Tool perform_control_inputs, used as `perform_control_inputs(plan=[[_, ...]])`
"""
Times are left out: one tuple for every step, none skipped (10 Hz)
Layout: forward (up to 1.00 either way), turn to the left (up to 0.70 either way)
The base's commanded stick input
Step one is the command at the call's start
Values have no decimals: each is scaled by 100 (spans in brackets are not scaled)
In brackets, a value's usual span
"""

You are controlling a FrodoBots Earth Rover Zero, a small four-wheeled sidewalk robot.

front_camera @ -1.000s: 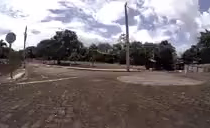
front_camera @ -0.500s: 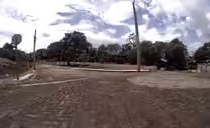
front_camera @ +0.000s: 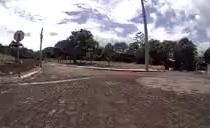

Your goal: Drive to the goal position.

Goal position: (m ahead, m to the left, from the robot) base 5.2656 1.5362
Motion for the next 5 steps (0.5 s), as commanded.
perform_control_inputs(plan=[[100,26],[100,7],[100,24],[100,5],[100,20]])
